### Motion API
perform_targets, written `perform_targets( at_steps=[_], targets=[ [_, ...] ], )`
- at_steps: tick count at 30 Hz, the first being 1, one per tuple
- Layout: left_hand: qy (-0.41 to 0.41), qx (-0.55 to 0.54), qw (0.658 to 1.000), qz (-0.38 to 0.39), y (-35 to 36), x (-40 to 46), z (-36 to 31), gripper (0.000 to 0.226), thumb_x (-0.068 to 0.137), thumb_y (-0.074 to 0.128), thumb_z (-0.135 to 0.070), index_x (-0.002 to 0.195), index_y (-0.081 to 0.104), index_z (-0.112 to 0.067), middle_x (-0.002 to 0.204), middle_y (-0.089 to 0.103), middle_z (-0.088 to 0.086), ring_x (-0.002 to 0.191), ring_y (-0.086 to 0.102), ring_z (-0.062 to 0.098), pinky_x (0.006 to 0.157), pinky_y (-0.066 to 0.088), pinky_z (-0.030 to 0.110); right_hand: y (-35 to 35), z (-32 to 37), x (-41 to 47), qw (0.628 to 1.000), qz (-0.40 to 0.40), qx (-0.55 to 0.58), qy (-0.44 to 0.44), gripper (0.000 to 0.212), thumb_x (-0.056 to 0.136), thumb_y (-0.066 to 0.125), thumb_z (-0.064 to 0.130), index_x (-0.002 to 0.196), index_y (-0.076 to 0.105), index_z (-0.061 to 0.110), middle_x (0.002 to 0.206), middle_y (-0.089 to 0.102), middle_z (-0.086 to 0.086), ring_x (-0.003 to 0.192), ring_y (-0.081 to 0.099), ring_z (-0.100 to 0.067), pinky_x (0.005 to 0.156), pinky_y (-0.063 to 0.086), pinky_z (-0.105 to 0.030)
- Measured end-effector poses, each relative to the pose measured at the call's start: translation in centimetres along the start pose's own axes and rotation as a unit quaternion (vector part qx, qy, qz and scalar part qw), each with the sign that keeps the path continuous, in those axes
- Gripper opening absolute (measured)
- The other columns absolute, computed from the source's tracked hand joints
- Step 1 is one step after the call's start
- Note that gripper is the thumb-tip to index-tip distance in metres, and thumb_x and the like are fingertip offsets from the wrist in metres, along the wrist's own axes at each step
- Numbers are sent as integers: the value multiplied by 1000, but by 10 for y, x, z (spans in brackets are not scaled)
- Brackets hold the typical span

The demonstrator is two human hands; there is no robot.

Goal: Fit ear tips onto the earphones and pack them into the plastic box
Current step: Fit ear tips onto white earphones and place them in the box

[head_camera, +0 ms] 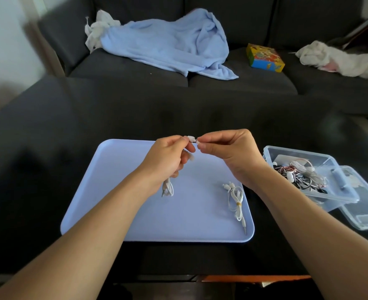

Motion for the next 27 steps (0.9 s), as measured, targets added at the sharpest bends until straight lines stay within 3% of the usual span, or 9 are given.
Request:
perform_targets(
  at_steps=[6,17,27],
  targets=[
    [-9,0,1000,5,1,0,0,32,103,46,-26,85,68,-13,57,53,-5,45,40,8,42,32,19,1,3,0,999,12,-21,-31,13,79,79,0,89,78,9,83,78,1,79,75,-17,71,58,-20],
    [-3,25,1000,15,3,-1,1,35,105,43,-30,86,66,-12,63,53,0,48,40,8,45,32,20,2,9,-1,994,-6,-79,-79,13,78,81,6,84,78,18,78,76,7,74,75,-14,68,58,-18],
    [-24,-25,998,42,2,-1,0,32,104,41,-25,82,60,-10,62,53,1,50,37,9,45,31,22,0,9,-2,997,-21,-43,-64,13,78,82,4,88,78,11,81,77,1,75,75,-18,70,60,-23]
  ],
)
Point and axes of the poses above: each hand's wrist, its own x-axis towards the middle knuckle, its own y-axis out of the palm, z = x × y, the point moved 5 cm from there along x, towards the middle knuckle
